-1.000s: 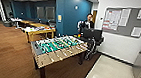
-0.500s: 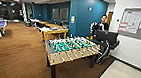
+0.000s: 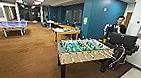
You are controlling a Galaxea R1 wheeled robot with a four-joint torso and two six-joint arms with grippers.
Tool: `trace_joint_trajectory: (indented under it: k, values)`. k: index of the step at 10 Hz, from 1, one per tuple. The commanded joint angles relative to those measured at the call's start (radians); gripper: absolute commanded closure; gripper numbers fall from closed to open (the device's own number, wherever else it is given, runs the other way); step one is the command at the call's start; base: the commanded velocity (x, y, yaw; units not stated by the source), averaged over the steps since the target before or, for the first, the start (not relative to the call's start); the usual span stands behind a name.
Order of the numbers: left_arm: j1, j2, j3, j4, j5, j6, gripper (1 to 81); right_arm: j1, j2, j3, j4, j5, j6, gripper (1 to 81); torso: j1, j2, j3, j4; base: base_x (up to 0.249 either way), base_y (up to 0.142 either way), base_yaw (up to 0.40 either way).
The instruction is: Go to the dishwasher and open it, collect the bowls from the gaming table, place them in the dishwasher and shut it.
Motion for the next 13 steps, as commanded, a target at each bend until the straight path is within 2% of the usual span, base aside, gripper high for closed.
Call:
trace_joint_trajectory:
  k: [1, 13]
  values:
    - [-0.049, -0.009, 0.003, -0.001, 0.049, -0.003, 1.0, 0.044, -0.009, 0.009, -0.012, -0.057, -0.003, 1.0, 0.000, 0.000, 0.000, 0.000, 0.000, 0.000, 0.372]
    - [-0.049, 0.003, -0.023, -0.001, 0.050, -0.011, 1.0, 0.044, -0.004, 0.003, -0.012, -0.057, -0.009, 1.0, 0.000, 0.000, 0.000, 0.000, 0.000, 0.000, 0.369]
